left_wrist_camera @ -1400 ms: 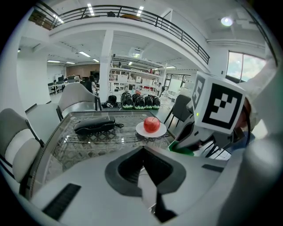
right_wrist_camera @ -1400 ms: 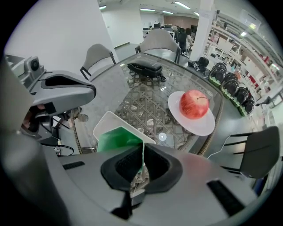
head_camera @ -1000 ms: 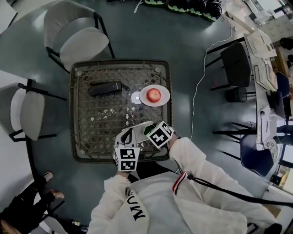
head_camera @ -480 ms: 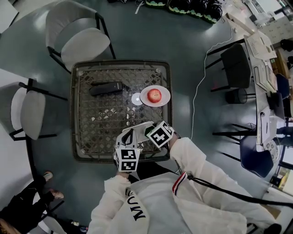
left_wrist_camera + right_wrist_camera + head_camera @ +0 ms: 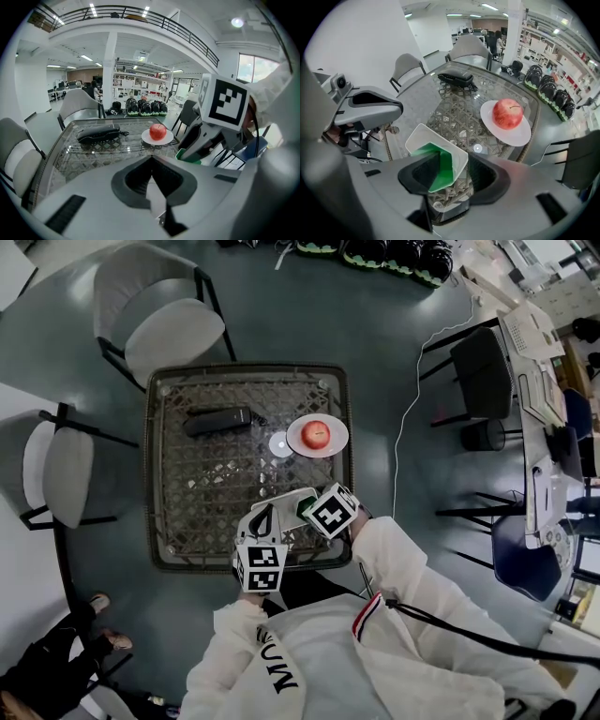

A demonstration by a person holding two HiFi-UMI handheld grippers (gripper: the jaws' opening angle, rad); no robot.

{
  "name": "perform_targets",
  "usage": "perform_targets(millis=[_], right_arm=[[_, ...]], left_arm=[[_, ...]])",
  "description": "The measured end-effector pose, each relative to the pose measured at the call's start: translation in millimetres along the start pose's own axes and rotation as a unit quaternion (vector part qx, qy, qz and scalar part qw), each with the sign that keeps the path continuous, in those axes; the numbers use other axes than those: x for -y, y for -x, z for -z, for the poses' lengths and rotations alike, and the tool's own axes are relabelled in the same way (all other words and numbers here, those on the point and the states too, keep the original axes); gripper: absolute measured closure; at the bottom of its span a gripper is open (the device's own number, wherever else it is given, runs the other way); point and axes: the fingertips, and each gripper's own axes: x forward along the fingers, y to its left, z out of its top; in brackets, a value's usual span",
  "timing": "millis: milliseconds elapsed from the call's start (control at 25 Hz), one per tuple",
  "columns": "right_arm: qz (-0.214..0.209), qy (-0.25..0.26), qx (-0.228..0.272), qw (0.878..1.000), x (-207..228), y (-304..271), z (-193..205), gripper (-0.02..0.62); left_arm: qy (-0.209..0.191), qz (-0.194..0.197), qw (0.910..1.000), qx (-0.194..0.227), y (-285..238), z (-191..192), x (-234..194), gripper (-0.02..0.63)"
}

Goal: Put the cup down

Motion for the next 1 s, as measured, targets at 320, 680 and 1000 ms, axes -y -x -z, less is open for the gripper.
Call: perform_targets(millis=[320, 680, 1000], right_arm=[[0.022, -0.005, 0.013, 1.0, 2, 27, -6, 0.383], [0.073, -0.051, 0.056, 0.994, 4, 83, 0, 0.383], [0.085, -0.137, 0.159, 0.974, -38, 140, 10, 0.385]], left_arm=[[-0.019, 0.004, 0.9998, 0.009, 13, -6, -4, 0.595], [-0.058, 0.012, 0.9978, 0.03, 46, -17, -7, 0.595], [-0.097, 0.028, 0.9934, 0.054, 95, -23, -4, 0.595]])
